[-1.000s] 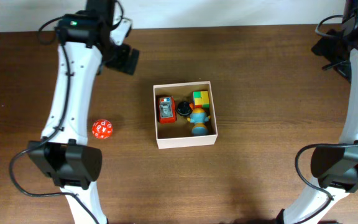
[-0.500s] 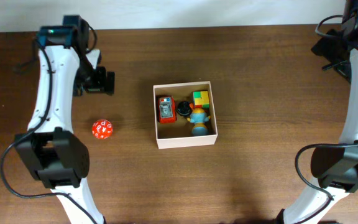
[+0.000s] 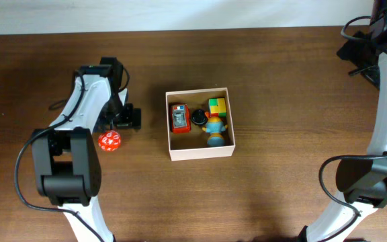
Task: Pack container
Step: 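Move the left gripper left over the red letter ball and grasp it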
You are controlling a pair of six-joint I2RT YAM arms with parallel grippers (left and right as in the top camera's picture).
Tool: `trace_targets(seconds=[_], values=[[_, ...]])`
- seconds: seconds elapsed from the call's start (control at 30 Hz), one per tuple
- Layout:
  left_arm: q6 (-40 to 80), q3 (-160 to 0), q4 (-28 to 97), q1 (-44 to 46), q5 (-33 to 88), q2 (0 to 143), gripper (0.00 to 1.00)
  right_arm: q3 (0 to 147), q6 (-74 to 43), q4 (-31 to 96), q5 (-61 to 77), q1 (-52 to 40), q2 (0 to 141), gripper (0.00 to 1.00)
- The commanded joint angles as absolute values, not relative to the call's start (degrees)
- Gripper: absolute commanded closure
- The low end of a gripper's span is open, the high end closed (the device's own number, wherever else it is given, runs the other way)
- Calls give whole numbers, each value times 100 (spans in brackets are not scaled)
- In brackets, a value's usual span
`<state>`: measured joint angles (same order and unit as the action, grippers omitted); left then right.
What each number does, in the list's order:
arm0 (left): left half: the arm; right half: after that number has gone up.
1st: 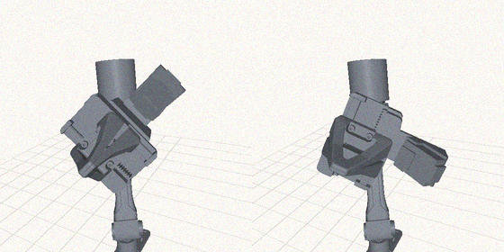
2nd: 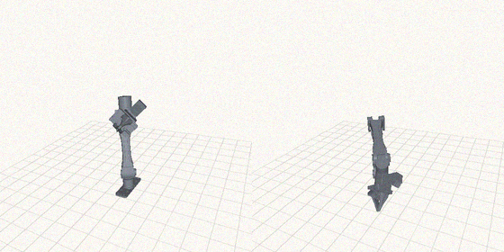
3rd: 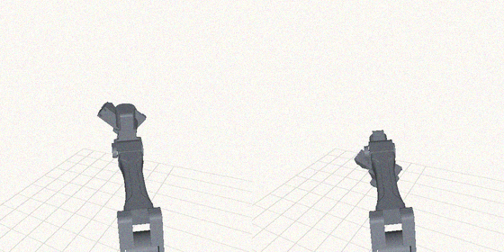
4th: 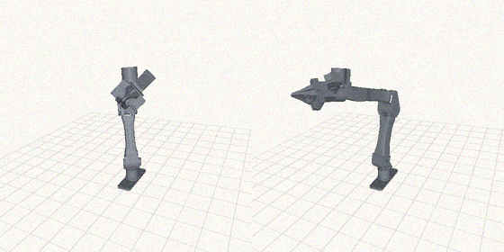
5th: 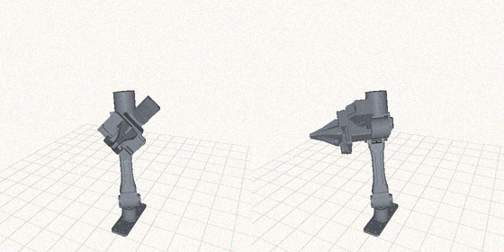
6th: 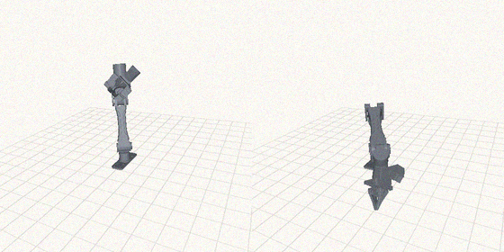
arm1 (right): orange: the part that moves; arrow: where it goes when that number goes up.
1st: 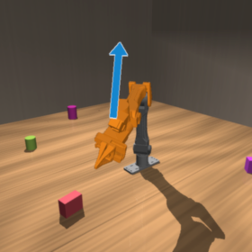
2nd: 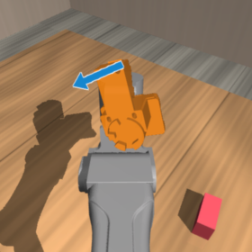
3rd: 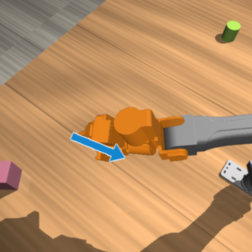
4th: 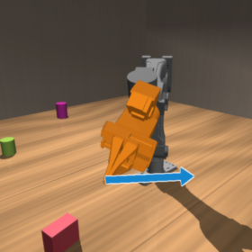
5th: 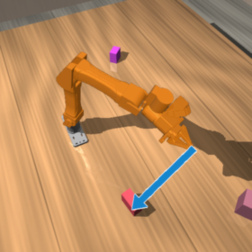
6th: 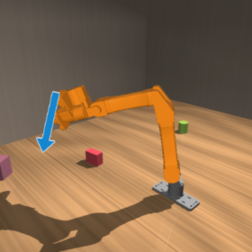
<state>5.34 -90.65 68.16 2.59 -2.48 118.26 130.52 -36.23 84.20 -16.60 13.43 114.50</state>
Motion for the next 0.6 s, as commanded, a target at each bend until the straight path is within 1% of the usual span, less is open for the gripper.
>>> trace_targets(seconds=[0.0, 0.43, 0.57], values=[[683, -8694, 6683, 86, -126, 11579, 1, 13157, -3693, 8423, -1695, 1354, 11382, 1], [681, -8670, 6713, -104, -145, 11579, 1, 13157, -3693, 8425, -1695, 1354, 11382, 1], [681, -8663, 6932, -104, -449, 11579, 1, 13157, -3693, 8423, -1695, 1354, 11382, 1]])
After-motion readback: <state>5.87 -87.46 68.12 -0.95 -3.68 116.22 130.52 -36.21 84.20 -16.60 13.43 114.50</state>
